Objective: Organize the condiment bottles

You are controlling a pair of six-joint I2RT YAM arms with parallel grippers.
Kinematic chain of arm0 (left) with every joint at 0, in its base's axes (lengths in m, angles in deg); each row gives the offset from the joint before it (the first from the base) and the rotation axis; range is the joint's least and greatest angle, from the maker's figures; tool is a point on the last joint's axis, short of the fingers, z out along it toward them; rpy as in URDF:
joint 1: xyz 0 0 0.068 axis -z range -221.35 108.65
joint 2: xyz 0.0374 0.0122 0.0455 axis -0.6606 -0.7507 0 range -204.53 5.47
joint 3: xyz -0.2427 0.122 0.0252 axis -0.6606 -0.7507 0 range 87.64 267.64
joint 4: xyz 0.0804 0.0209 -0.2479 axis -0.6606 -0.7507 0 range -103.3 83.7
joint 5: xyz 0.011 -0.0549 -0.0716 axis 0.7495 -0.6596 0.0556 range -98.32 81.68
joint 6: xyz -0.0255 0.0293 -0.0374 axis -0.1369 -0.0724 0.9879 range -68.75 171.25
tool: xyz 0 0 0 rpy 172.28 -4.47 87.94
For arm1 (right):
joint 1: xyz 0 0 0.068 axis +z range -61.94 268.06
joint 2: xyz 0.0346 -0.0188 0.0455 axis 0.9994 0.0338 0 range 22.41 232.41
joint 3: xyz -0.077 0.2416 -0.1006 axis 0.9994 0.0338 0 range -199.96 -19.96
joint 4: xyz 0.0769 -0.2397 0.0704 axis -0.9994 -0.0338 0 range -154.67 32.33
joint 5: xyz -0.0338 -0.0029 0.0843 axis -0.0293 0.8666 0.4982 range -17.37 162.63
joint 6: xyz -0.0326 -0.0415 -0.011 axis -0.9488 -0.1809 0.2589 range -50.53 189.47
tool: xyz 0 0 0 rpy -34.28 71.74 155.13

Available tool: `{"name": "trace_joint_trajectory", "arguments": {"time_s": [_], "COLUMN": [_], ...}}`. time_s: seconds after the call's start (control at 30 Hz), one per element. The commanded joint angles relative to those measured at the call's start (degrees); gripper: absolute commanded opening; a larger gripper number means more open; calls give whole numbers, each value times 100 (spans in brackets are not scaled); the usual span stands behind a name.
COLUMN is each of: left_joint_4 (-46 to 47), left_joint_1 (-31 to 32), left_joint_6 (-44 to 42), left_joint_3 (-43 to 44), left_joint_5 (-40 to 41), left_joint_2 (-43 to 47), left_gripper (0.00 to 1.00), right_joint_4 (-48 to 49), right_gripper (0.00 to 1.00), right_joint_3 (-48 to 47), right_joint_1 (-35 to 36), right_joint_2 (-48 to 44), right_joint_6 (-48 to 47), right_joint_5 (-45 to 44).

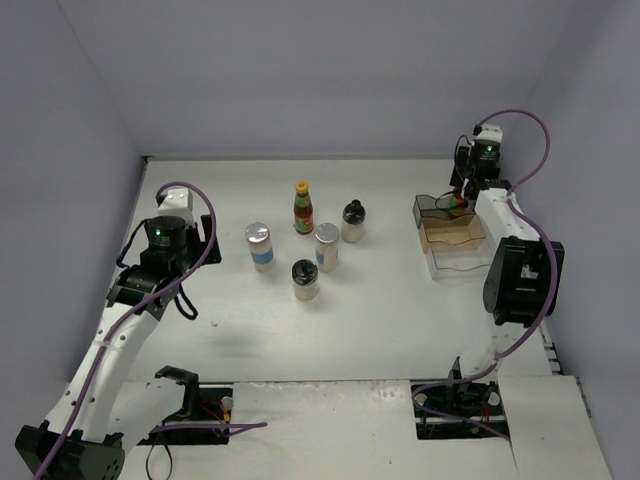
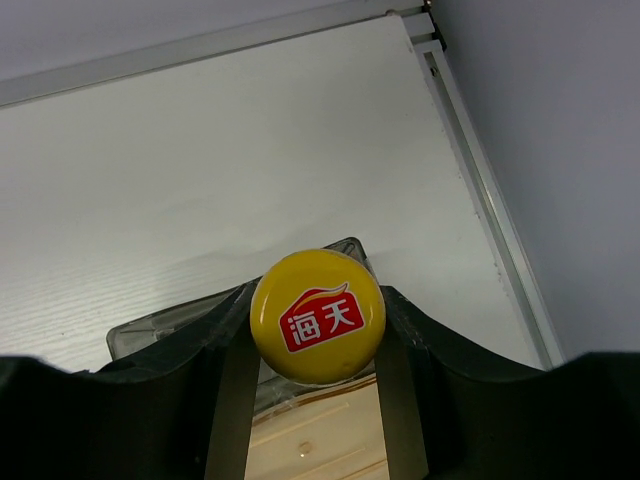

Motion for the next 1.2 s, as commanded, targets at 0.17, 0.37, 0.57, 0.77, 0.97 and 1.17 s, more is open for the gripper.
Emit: {"name": "trace_joint_trajectory", "arguments": {"time_s": [0.17,0.37,0.57,0.77,0.97,1.17], "left_joint_4": [330,330,339,348,348,365], "left_joint_1": [22,22,30,30,30,4], "left_joint_6": [-60,-60,-60,-60,-60,-60], "left_joint_3": [113,113,105,96,87,70], "left_joint_5": [17,17,0,-18,-18,-36], "left_joint_2": [-26,-17,18,62,88,114], "left_gripper": [74,74,74,74,74,74], "right_joint_4": [1538,1784,1705,1249,651,211], "right_gripper": [3,39,87,100,100,100], "right_joint_3": [296,656,692,245,-459,-1029], "right_joint_1": [-50,-50,-50,64,704,1845], "right_joint_2": [-192,-270,-604,-1141,-1554,-1414], "right_joint_6": [6,24,33,24,-82,-179], "right_joint_5": [-174,-130,-86,248,633,1827]}}
